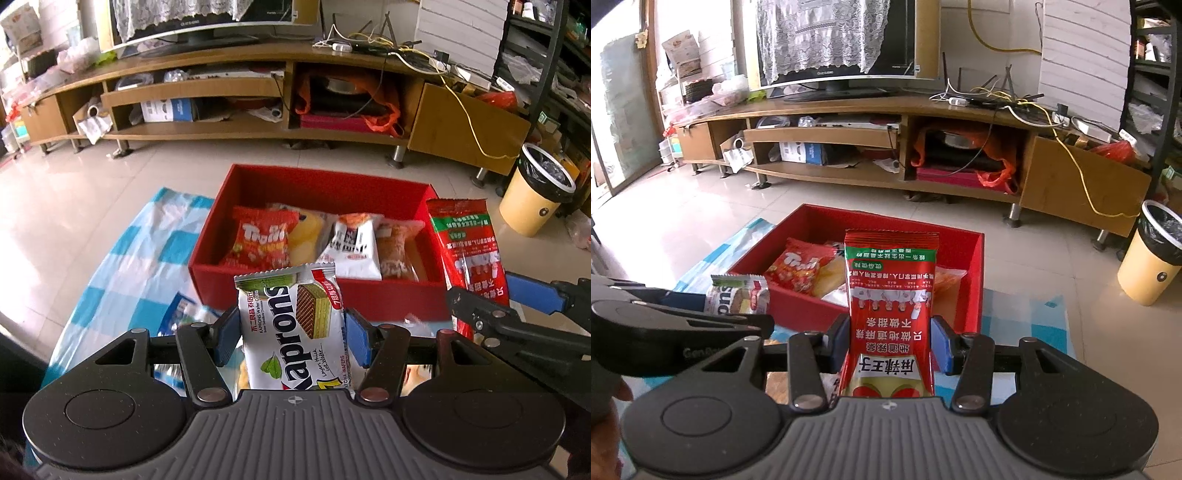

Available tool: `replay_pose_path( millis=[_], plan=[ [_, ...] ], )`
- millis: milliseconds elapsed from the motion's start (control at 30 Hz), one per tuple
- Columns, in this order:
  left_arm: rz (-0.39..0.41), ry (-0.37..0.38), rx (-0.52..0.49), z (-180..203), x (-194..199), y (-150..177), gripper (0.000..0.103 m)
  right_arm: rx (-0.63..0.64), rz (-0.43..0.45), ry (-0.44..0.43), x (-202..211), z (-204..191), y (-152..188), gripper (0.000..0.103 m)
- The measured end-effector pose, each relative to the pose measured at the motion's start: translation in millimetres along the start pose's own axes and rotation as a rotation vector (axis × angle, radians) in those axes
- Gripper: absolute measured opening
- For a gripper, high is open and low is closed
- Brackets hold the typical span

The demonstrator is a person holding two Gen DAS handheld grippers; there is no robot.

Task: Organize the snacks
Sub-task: 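Lower both held snacks into the red box and open both tools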

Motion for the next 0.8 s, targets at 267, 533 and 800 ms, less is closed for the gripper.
replay_pose_path(
  millis=[267,533,800],
  plan=[
    [0.015,-0.024,-0.013,5,-18,-21,0.066,-0.005,-0.012,0.01,-21,5,-14,0.044],
    [0.01,-0.053,-0.01,2,-42,-39,0.066,0.005,-0.028,0.03,-51,10,-29,0.044],
    [-0.007,-0.067,-0.014,3,-65,-50,0.066,-0.008,-0.051,0.041,-76,17,-38,0.044]
  ],
)
Point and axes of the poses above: each gripper's, at about its wrist camera, not at the fingertips, and x roughly against the way its jaws point, z to its right, y to its underside, the point moved 8 cm from there along -x, roughly the way its jaws point, and after that the axes turned 1 degree about x, right-handed, at the moved point
